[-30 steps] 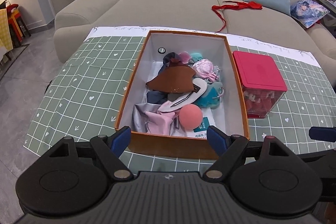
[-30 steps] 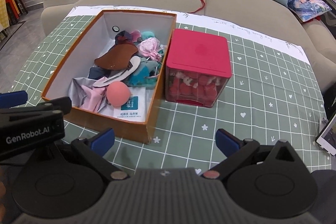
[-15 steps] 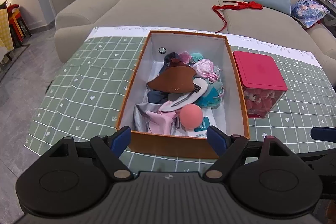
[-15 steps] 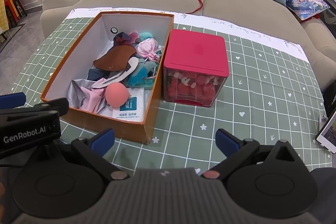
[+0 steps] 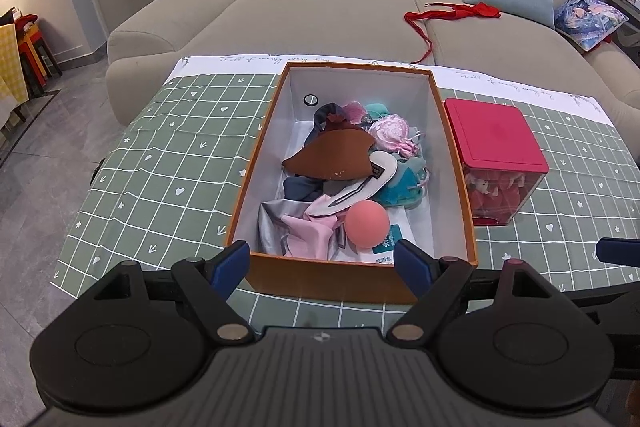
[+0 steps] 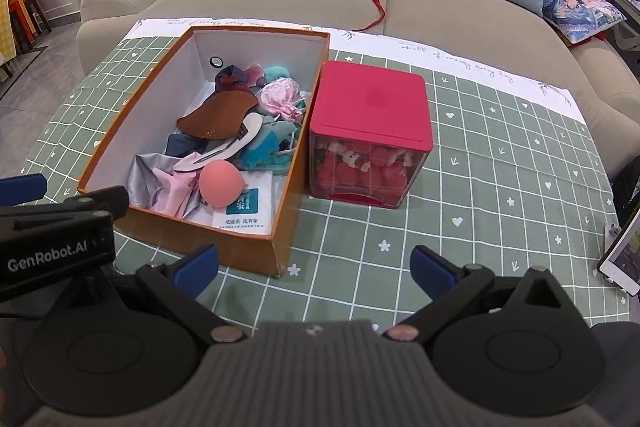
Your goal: Organize soft objects
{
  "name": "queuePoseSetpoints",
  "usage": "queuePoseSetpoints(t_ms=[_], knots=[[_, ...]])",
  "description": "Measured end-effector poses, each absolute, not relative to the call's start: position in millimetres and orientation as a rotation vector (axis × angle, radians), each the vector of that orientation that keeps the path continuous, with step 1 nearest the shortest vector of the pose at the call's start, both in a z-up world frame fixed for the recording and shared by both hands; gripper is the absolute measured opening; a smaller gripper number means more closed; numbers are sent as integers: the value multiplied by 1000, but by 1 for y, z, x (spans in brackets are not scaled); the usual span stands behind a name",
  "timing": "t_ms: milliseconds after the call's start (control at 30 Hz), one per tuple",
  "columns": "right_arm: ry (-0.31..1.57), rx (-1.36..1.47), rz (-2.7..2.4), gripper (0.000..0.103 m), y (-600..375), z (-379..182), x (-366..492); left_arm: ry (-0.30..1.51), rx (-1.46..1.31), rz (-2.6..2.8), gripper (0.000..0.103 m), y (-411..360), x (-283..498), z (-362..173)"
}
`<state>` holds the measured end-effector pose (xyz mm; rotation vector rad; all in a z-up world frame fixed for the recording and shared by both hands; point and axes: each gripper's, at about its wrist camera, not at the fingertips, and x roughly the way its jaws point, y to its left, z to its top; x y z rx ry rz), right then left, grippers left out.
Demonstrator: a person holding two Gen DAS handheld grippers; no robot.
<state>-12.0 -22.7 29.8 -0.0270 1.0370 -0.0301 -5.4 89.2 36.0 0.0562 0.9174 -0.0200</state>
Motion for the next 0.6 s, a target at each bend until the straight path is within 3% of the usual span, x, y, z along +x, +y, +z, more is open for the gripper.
queuePoseSetpoints(t_ms=[600], knots=[[1040,-31,-33,99,-22,29,-12,921,54,-21,96,89,-6,35]])
